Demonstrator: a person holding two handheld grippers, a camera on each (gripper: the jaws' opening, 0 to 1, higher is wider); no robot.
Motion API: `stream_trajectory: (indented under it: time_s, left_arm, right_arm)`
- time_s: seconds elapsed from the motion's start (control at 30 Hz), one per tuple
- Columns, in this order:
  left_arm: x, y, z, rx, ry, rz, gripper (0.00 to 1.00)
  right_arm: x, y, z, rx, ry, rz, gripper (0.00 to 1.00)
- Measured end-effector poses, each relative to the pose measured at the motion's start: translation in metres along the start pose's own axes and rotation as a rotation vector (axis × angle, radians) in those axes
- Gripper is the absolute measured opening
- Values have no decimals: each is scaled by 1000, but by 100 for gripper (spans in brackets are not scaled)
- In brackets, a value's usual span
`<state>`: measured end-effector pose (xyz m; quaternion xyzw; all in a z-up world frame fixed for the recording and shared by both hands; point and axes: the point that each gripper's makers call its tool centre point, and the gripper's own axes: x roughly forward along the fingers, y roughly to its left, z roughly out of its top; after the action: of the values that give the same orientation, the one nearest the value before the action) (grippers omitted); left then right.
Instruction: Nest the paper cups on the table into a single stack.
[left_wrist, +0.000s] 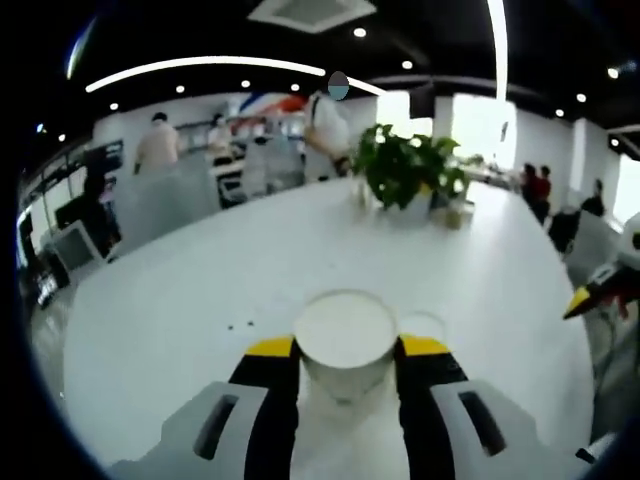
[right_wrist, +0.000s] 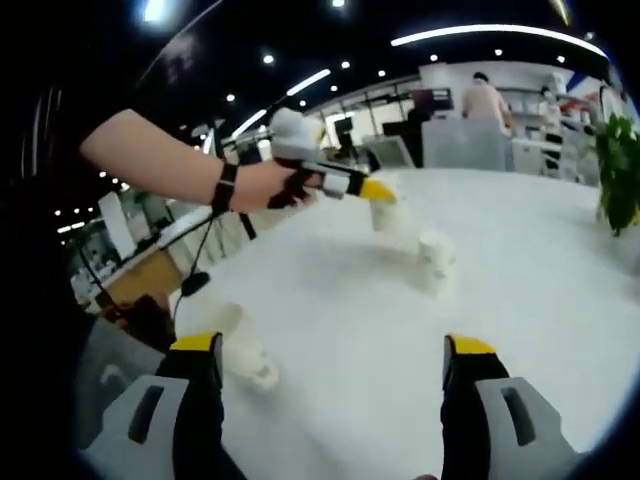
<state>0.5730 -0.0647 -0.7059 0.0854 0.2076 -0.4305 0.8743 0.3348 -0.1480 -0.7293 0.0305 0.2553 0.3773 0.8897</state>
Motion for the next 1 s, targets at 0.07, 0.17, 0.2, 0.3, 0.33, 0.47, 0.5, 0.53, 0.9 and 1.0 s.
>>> stream_trajectory:
  time_s: [0.07,0.17,0.2,0.3,0.33,0.47,0.5,0.53,0.9,1.0]
  left_arm:
    - [-9,-2,6,2,-11,7,35]
    - [-17,-6,11,2,-21,3,35]
    - [-20,-7,12,4,-24,3,35]
    - [-29,-8,16,-10,-38,3,35]
    - [-31,-9,17,-13,-40,2,35]
    - [-42,-14,24,-8,-57,-6,35]
    - [-45,-14,27,1,-62,0,35]
    - [-48,-15,30,-3,-71,2,35]
    - [-76,-33,49,-16,-117,-30,35]
    - [-83,-41,52,-17,-127,-48,35]
  right_arm:
    - [-2,2,2,-9,3,-1,89]
    - [-6,2,3,-36,6,-20,88]
    - [-7,2,4,-36,6,-23,88]
    - [-13,0,4,-35,4,-45,88]
    - [-15,0,3,-30,2,-49,88]
    - [-20,1,2,-24,1,-68,88]
    - [-21,2,1,-24,1,-71,88]
    - [-22,4,-1,-22,4,-72,88]
    - [-27,20,2,-28,-4,-81,88]
    - [-30,23,4,-32,-11,-85,88]
